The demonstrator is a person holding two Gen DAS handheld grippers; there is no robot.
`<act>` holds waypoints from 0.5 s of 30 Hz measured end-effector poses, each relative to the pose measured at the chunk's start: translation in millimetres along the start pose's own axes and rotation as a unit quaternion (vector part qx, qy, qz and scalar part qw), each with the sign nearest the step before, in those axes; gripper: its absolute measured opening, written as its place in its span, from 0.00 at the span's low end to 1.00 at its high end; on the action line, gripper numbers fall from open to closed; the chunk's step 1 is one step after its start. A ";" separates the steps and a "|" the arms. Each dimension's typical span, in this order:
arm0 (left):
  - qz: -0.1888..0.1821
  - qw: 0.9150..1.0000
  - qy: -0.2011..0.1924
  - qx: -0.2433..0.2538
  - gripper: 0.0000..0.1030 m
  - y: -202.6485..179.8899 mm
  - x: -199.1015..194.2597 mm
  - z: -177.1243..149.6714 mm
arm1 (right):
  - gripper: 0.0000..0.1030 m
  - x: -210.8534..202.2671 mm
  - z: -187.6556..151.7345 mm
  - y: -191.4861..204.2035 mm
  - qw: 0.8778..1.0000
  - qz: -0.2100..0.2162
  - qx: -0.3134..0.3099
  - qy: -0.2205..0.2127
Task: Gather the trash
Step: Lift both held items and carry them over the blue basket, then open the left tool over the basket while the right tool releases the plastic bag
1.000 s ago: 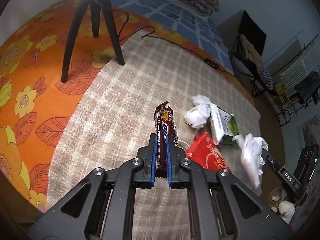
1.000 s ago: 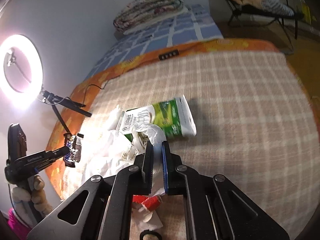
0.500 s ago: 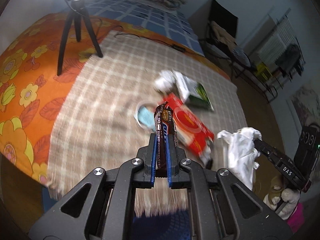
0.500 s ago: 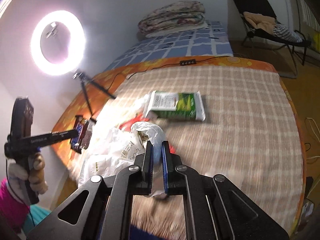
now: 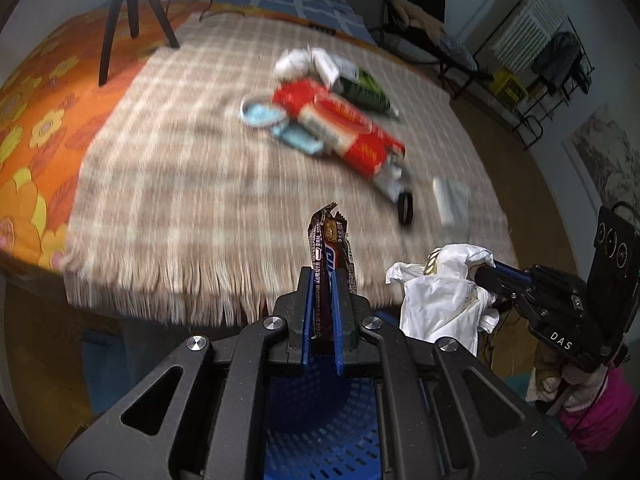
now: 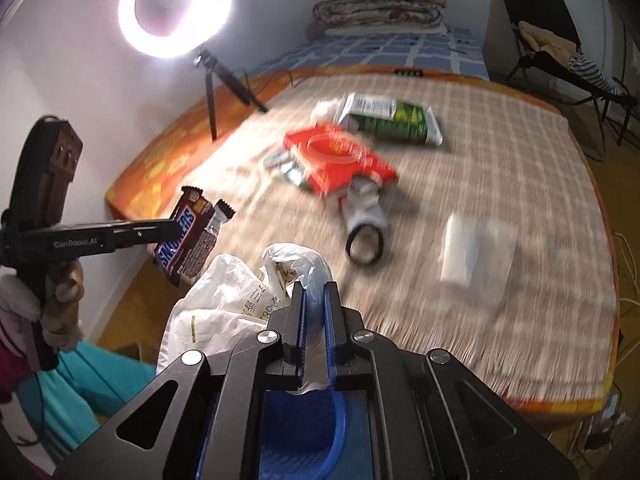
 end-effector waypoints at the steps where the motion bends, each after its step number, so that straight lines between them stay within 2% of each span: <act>1: -0.001 1.000 0.006 0.000 0.06 -0.2 2.5 -5.0 | 0.06 1.0 -5.2 1.6 1.000 0.000 -0.001 0.003; 15: 0.014 0.995 0.086 0.041 0.06 -9.2 45.1 -67.0 | 0.06 35.8 -74.0 9.3 0.996 -0.013 -0.026 0.080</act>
Point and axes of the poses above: each gripper's, at about its wrist camera, not at the fingertips, and x roughly the way its jaws point, y to its left, z to its top, the point moved 3 cm from there along x, roughly the way its jaws point, and after that the axes turned 6 degrees about x, right-handed, at the moved point
